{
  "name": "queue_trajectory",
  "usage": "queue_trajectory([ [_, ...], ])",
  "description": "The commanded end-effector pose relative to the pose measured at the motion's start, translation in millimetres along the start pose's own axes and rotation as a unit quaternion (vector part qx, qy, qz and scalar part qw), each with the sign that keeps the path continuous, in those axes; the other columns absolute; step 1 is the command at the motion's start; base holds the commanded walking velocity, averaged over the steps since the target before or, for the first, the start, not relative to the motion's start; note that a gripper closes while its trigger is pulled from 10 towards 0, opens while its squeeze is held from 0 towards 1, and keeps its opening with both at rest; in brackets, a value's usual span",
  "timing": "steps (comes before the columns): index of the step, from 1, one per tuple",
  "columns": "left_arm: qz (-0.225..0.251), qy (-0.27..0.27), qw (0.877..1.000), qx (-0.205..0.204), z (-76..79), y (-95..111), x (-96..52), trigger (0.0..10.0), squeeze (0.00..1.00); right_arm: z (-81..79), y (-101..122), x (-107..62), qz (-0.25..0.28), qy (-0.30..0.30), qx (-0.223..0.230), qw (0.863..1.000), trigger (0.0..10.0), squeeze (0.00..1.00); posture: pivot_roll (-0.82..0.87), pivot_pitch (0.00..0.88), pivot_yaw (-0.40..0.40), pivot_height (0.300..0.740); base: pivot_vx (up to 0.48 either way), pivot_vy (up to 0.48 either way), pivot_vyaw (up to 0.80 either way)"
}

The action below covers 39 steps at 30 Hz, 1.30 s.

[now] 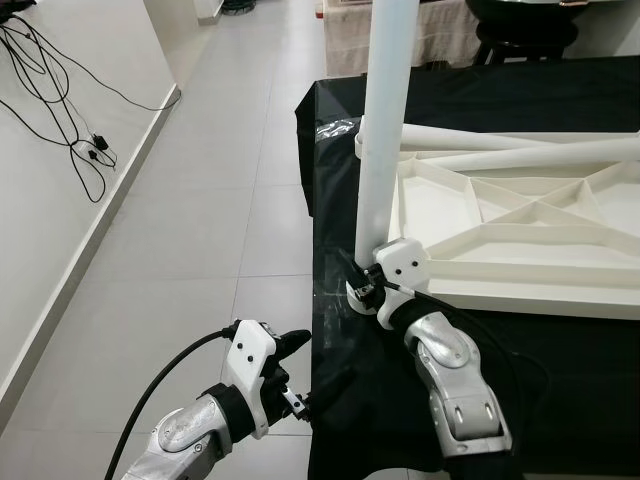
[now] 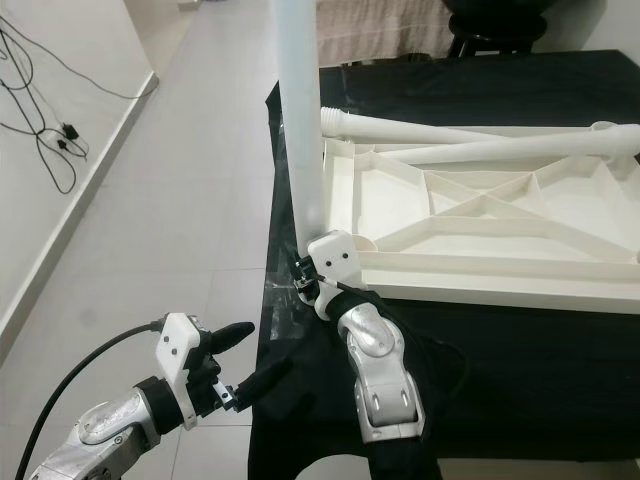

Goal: Building children table

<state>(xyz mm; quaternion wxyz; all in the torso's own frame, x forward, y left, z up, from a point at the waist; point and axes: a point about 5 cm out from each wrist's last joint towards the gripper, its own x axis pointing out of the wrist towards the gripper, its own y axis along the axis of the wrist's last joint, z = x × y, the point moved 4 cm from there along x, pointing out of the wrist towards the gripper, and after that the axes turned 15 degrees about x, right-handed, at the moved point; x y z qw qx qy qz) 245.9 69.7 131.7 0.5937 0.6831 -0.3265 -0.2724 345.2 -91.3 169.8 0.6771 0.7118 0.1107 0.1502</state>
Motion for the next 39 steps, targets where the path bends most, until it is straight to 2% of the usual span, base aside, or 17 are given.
queue_trajectory([
  [1,-0.007,0.013,1.0,0.0,-3.0,-5.3,-3.0,10.0,0.0,13.6,-26.4,-6.3,-0.068,-0.027,-0.004,0.997,10.0,0.0,-0.04,0.154,0.064,0.74,0.0,0.0,0.0],
  [2,-0.007,0.013,1.0,0.0,-3.0,-5.3,-3.0,10.0,0.0,13.6,-26.4,-6.3,-0.068,-0.027,-0.004,0.997,10.0,0.0,-0.04,0.154,0.064,0.74,0.0,0.0,0.0],
  [3,-0.006,0.015,1.0,0.001,-3.9,-5.3,-2.7,10.0,0.0,10.0,-21.7,-4.3,-0.064,-0.007,0.006,0.998,10.0,1.0,-0.04,0.154,0.064,0.74,0.0,0.0,0.0],
  [5,-0.006,0.016,1.0,0.001,-4.3,-5.3,-1.8,10.0,0.0,-0.8,-11.0,2.3,-0.057,0.071,0.038,0.995,10.0,1.0,-0.04,0.153,0.062,0.74,0.0,0.0,0.0],
  [7,-0.006,0.016,1.0,0.001,-4.4,-5.4,-1.6,10.0,0.0,-2.9,-8.7,4.0,-0.056,0.089,0.044,0.994,10.0,1.0,-0.04,0.153,0.062,0.74,0.0,0.0,0.0],
  [9,-0.004,0.013,1.0,0.002,-3.3,-5.1,0.8,10.0,0.0,-11.7,9.0,9.3,-0.048,0.211,0.044,0.975,10.0,1.0,-0.03,0.154,0.059,0.74,0.0,0.0,0.0],
  [11,-0.003,0.011,1.0,0.002,-2.4,-4.7,2.2,10.0,0.0,-14.5,19.8,8.8,-0.051,0.29,0.023,0.955,10.0,0.94,-0.03,0.156,0.058,0.74,0.0,0.0,0.0],
  [12,-0.002,0.011,1.0,0.002,-2.1,-4.4,2.5,10.0,0.0,-15.5,21.0,7.7,-0.063,0.328,0.004,0.942,10.0,0.04,-0.03,0.159,0.057,0.74,0.0,0.0,0.0],
  [14,-0.002,0.011,1.0,0.002,-1.8,-4.2,2.7,10.0,0.0,-15.8,21.3,6.6,-0.072,0.35,-0.008,0.934,10.0,0.04,-0.03,0.159,0.057,0.74,0.0,0.0,0.0],
  [17,0.0,0.014,1.0,0.002,-0.7,-3.5,2.9,10.0,0.0,-9.7,26.0,13.2,-0.108,0.407,-0.017,0.907,10.0,0.0,-0.02,0.164,0.05,0.74,0.0,0.0,0.0],
  [22,0.001,0.015,1.0,0.002,0.4,-2.7,2.9,10.0,0.0,-6.7,33.0,21.4,-0.118,0.426,-0.005,0.897,10.0,0.0,-0.01,0.168,0.048,0.74,0.0,0.0,0.0],
  [24,0.001,0.015,1.0,0.002,1.4,-2.3,2.9,10.0,0.0,-8.8,35.9,23.9,-0.126,0.444,0.007,0.887,9.6,0.0,-0.01,0.172,0.044,0.74,0.0,0.0,0.0],
  [25,0.001,0.014,1.0,0.002,1.9,-2.2,2.9,10.0,0.0,-9.5,36.8,25.0,-0.13,0.455,0.013,0.881,3.3,0.0,-0.01,0.173,0.043,0.74,0.0,0.0,0.0],
  [26,0.002,0.014,1.0,0.001,2.8,-2.0,3.3,10.0,0.0,-9.5,37.0,25.7,-0.136,0.467,0.018,0.874,0.0,0.0,0.0,0.175,0.04,0.74,0.0,0.0,0.0],
  [34,0.004,0.015,1.0,0.001,4.7,-1.0,4.3,10.0,0.0,-4.8,35.9,25.4,-0.137,0.477,0.021,0.868,0.0,0.0,-0.01,0.179,0.039,0.74,0.0,0.0,0.0],
  [38,0.005,0.014,1.0,-0.001,4.6,-0.4,4.1,10.0,0.0,4.4,34.1,24.6,-0.129,0.464,0.018,0.876,0.0,0.0,-0.02,0.182,0.043,0.74,0.0,0.0,0.0],
  [39,0.005,0.014,1.0,-0.001,4.4,-0.2,3.7,10.0,0.0,7.8,34.2,25.4,-0.124,0.45,0.013,0.884,0.0,0.0,-0.02,0.184,0.045,0.74,0.0,0.0,0.0],
])
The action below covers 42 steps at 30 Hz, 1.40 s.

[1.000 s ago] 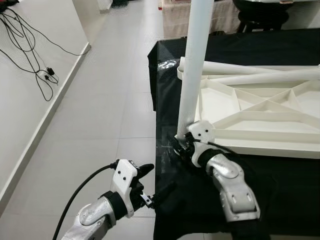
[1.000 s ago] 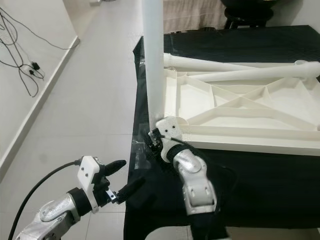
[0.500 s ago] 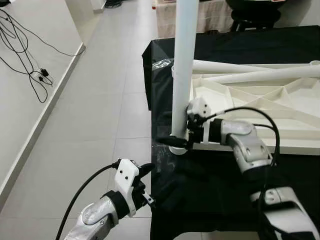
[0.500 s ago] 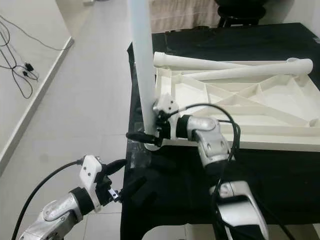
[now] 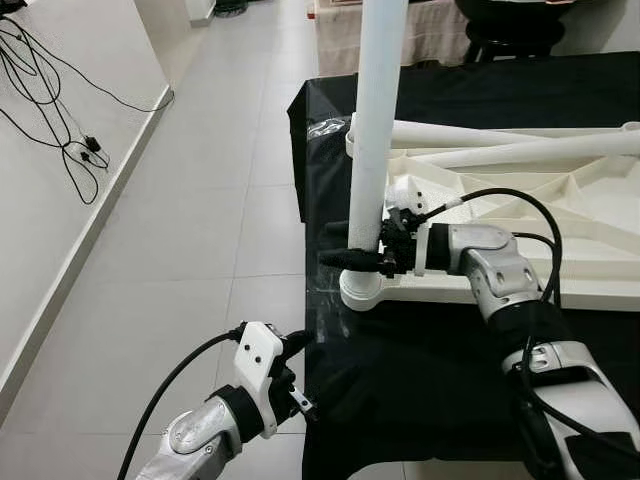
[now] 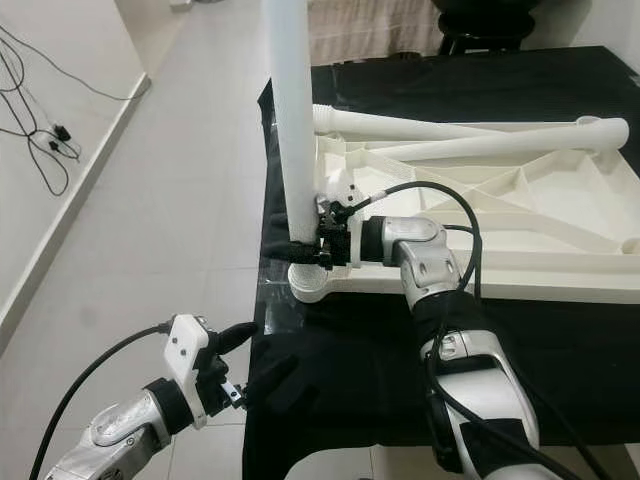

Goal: Building children table

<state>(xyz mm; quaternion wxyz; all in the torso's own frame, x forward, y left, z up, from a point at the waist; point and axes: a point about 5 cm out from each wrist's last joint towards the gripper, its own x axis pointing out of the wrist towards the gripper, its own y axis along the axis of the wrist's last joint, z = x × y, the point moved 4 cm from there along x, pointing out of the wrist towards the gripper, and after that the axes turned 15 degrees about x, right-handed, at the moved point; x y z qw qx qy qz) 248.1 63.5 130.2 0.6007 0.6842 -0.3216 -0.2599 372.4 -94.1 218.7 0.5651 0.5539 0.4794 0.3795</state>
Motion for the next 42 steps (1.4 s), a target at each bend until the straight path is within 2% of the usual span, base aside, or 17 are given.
queue_trajectory([
  [1,0.0,-0.001,1.0,0.001,2.0,1.0,-2.4,10.0,0.0,-1.9,-13.3,3.6,-0.01,0.003,0.016,1.0,0.0,0.0,-0.02,0.184,0.045,0.74,0.0,0.0,0.0],
  [7,0.001,-0.001,1.0,0.0,1.1,1.8,-4.2,10.0,0.0,5.8,-18.4,-7.6,0.021,-0.122,0.0,0.992,0.0,0.0,-0.04,0.191,0.041,0.74,0.0,0.0,0.0],
  [8,0.001,0.0,1.0,0.0,0.6,1.7,-5.3,10.0,0.0,10.5,-24.3,-9.0,0.048,-0.206,0.016,0.977,0.0,0.0,-0.04,0.192,0.028,0.74,0.0,0.0,0.0],
  [10,0.001,0.0,1.0,0.0,0.6,1.7,-5.3,10.0,0.0,10.5,-24.3,-9.0,0.048,-0.206,0.016,0.977,0.0,0.0,-0.04,0.192,0.028,0.74,0.0,0.0,0.0],
  [13,0.001,-0.001,1.0,0.001,-3.3,2.2,-5.3,10.0,0.0,-12.1,-78.5,-11.2,0.081,-0.468,0.072,0.877,0.0,0.0,-0.05,0.195,0.061,0.74,0.0,0.0,0.0],
  [21,-0.002,-0.004,1.0,0.002,-4.4,-0.2,-2.5,10.0,0.0,5.1,-65.2,-13.5,0.084,-0.478,0.048,0.873,0.0,0.0,-0.05,0.175,0.052,0.74,0.0,0.0,0.0],
  [22,0.0,-0.001,1.0,0.002,-5.3,-0.2,-1.9,10.0,0.0,10.4,-60.9,-13.5,0.079,-0.476,0.041,0.875,5.6,0.0,-0.06,0.174,0.049,0.74,0.0,0.0,0.0],
  [23,0.0,-0.001,1.0,0.002,-5.3,-0.2,-1.9,10.0,0.0,10.4,-60.9,-13.5,0.079,-0.476,0.041,0.875,5.6,0.0,-0.06,0.174,0.049,0.74,0.0,0.0,0.0],
  [24,0.0,0.002,1.0,0.003,-6.0,-0.2,-1.6,10.0,0.0,13.0,-56.0,-11.5,0.078,-0.462,0.036,0.883,10.0,0.0,-0.05,0.171,0.047,0.74,0.0,0.0,0.0],
  [26,0.001,0.005,1.0,0.003,-6.4,-0.3,-1.5,10.0,0.0,12.5,-50.4,-6.8,0.086,-0.431,0.04,0.897,10.0,0.0,-0.05,0.17,0.048,0.74,0.0,0.0,0.0],
  [27,0.001,0.005,1.0,0.004,-6.4,-0.4,-1.6,10.0,0.0,10.6,-42.9,-4.9,0.1,-0.409,0.044,0.906,10.0,0.36,-0.05,0.168,0.049,0.74,0.0,0.0,0.0],
  [28,0.001,0.005,1.0,0.004,-6.4,-0.4,-1.6,10.0,0.0,10.6,-42.9,-4.9,0.1,-0.409,0.044,0.906,10.0,0.36,-0.05,0.168,0.049,0.74,0.0,0.0,0.0],
  [29,0.0,0.004,1.0,0.003,-6.0,-0.5,-1.5,10.0,0.0,5.2,-34.0,1.6,0.114,-0.358,0.051,0.925,10.0,1.0,-0.05,0.167,0.049,0.74,0.0,0.0,0.0],
  [37,0.0,-0.002,1.0,0.002,-3.7,-1.0,0.5,10.0,0.0,-26.9,-5.8,12.2,0.091,-0.154,0.001,0.984,10.0,1.0,-0.05,0.161,0.047,0.74,0.0,0.0,0.0],
  [39,0.001,-0.002,1.0,0.002,-3.5,-1.0,0.9,10.0,0.0,-33.5,-7.8,13.2,0.058,-0.094,-0.014,0.994,10.0,0.88,-0.05,0.159,0.046,0.74,0.0,0.0,0.0],
  [40,0.001,-0.001,1.0,0.002,-3.4,-1.1,0.9,10.0,0.0,-38.0,-10.4,13.6,0.029,-0.048,-0.026,0.998,10.0,0.0,-0.04,0.157,0.043,0.74,0.0,0.0,0.0],
  [42,0.001,0.001,1.0,0.003,-3.5,-1.4,0.5,10.0,0.0,-38.9,-12.8,15.2,0.008,-0.009,-0.025,1.0,10.0,0.0,-0.04,0.155,0.043,0.74,0.0,0.0,0.0],
])
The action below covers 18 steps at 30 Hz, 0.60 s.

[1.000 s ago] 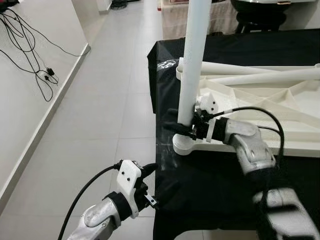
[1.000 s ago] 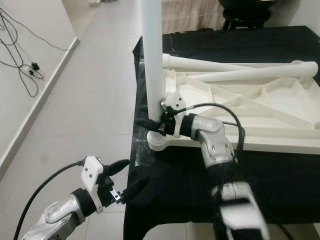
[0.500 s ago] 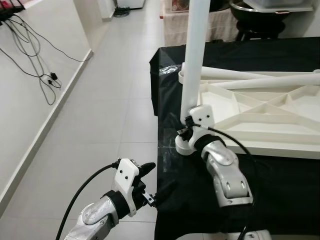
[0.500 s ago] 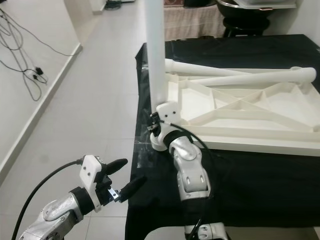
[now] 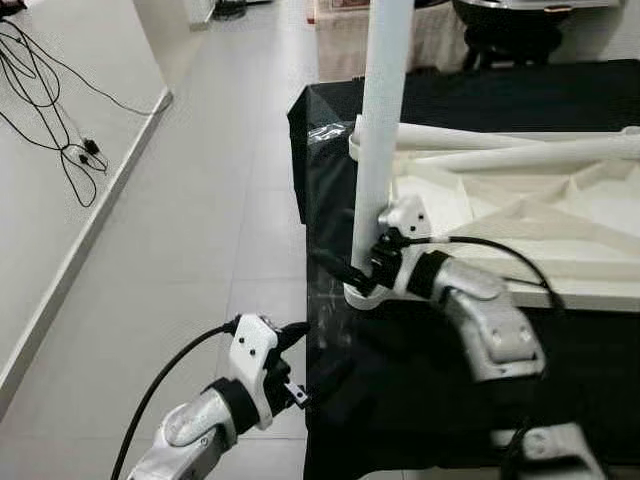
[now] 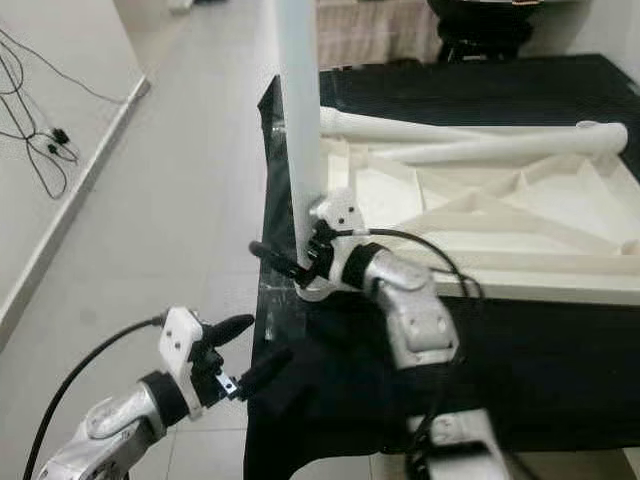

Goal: Building children table

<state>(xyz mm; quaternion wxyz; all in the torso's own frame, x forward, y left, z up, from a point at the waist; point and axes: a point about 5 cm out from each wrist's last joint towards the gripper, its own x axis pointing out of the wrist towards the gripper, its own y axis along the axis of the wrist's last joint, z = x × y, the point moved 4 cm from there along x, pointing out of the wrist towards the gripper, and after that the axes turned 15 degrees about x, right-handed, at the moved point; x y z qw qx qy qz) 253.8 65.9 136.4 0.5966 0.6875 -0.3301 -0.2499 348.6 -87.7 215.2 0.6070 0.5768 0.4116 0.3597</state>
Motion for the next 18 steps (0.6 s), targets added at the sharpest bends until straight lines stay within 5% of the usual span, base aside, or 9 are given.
queue_trajectory([
  [1,-0.009,-0.001,1.0,-0.007,3.3,-6.5,-1.8,10.0,0.0,-17.1,-7.2,11.8,-0.012,0.069,0.002,0.998,10.0,0.0,-0.04,0.155,0.043,0.74,0.0,0.0,0.0],
  [8,-0.01,0.0,1.0,-0.006,3.9,-7.2,-3.4,10.0,0.0,-6.5,-3.7,24.3,-0.031,0.111,0.02,0.993,10.0,0.0,-0.03,0.154,0.042,0.74,0.0,0.0,0.0],
  [9,-0.01,0.0,1.0,-0.006,4.3,-7.2,-3.4,10.0,0.0,-5.6,-3.4,25.3,-0.03,0.111,0.023,0.993,4.0,0.0,-0.03,0.155,0.042,0.74,0.0,0.0,0.0],
  [10,-0.01,0.0,1.0,-0.006,4.3,-7.2,-3.4,10.0,0.0,-5.6,-3.4,25.3,-0.03,0.111,0.023,0.993,4.0,0.0,-0.03,0.155,0.042,0.74,0.0,0.0,0.0],
  [11,-0.01,0.0,1.0,-0.006,4.8,-7.1,-3.2,10.0,0.0,-4.9,-3.6,25.0,-0.029,0.115,0.03,0.993,0.0,0.0,-0.03,0.155,0.04,0.74,0.0,0.0,0.0],
  [18,-0.008,-0.001,1.0,-0.007,8.1,-5.9,-0.4,10.0,0.0,4.8,-10.4,12.1,-0.038,0.102,0.037,0.993,0.0,0.0,-0.03,0.162,0.04,0.74,0.0,0.0,0.0],
])
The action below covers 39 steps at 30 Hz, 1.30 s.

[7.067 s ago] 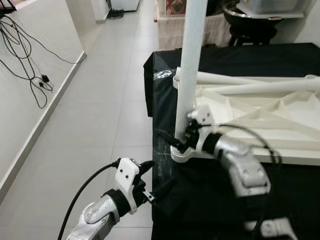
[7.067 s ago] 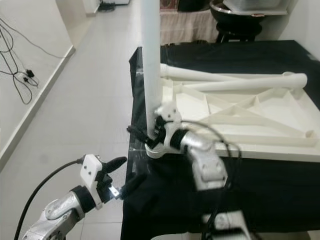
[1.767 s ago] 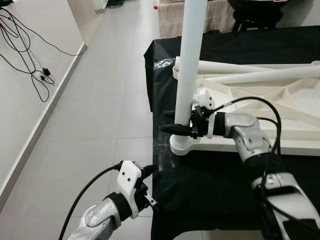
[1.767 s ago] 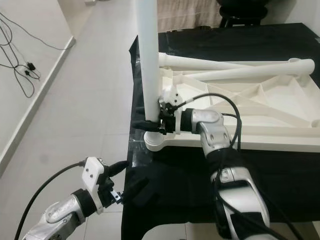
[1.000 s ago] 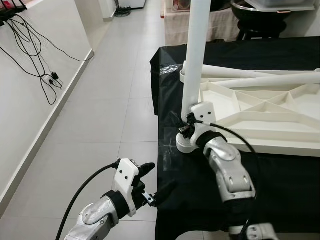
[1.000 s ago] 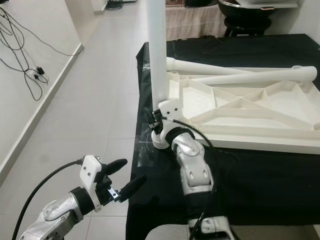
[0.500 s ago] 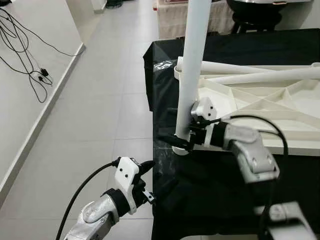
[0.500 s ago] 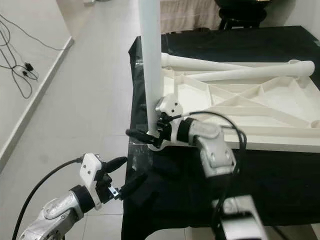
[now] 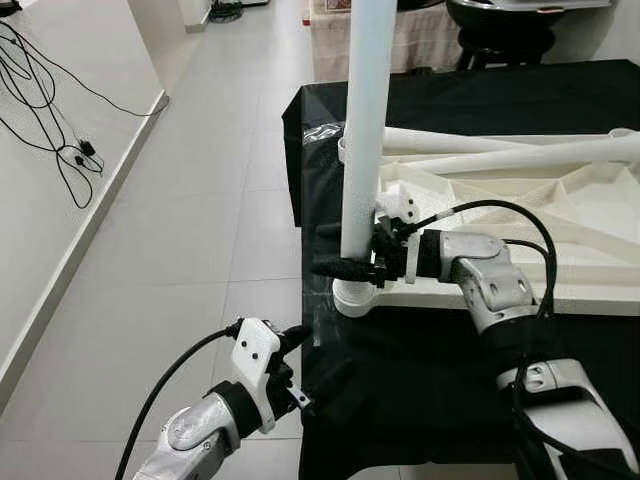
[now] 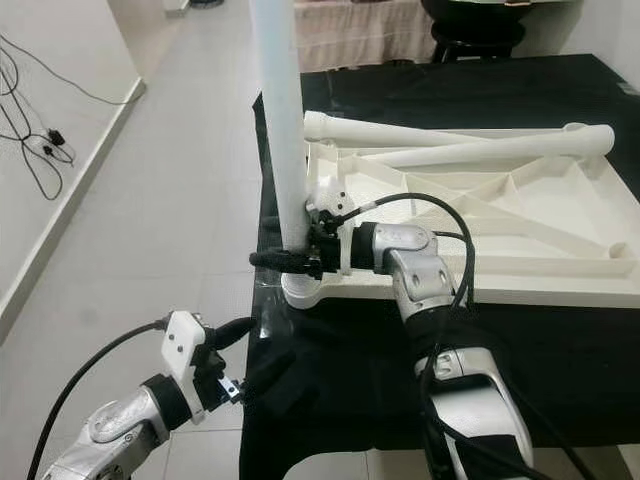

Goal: Building children table

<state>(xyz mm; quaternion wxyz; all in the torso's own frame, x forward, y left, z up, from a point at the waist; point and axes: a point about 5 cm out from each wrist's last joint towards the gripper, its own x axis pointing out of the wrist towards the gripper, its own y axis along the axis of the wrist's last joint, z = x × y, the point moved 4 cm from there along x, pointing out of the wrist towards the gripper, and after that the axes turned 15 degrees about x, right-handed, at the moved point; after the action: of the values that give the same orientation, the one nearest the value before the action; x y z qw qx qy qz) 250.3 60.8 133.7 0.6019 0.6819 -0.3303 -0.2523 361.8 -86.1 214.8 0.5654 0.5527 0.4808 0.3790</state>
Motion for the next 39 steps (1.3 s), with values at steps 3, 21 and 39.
queue_trajectory([
  [3,-0.009,0.001,1.0,0.0,2.3,-3.7,-1.4,10.0,0.0,1.0,-12.6,2.1,-0.008,-0.004,0.005,1.0,0.0,0.0,-0.03,0.165,0.038,0.74,0.0,0.0,0.0],
  [21,-0.008,0.002,1.0,0.006,-4.4,-3.6,-2.3,10.0,0.0,16.0,-69.7,-8.6,0.062,-0.465,0.071,0.881,0.0,0.0,-0.05,0.158,0.026,0.74,0.0,0.0,0.0],
  [39,-0.005,0.012,1.0,0.006,-7.0,-3.0,-2.0,10.0,0.0,-17.6,-17.9,23.0,0.067,-0.129,0.026,0.989,10.0,1.0,-0.04,0.16,0.023,0.74,0.0,0.0,0.0],
])
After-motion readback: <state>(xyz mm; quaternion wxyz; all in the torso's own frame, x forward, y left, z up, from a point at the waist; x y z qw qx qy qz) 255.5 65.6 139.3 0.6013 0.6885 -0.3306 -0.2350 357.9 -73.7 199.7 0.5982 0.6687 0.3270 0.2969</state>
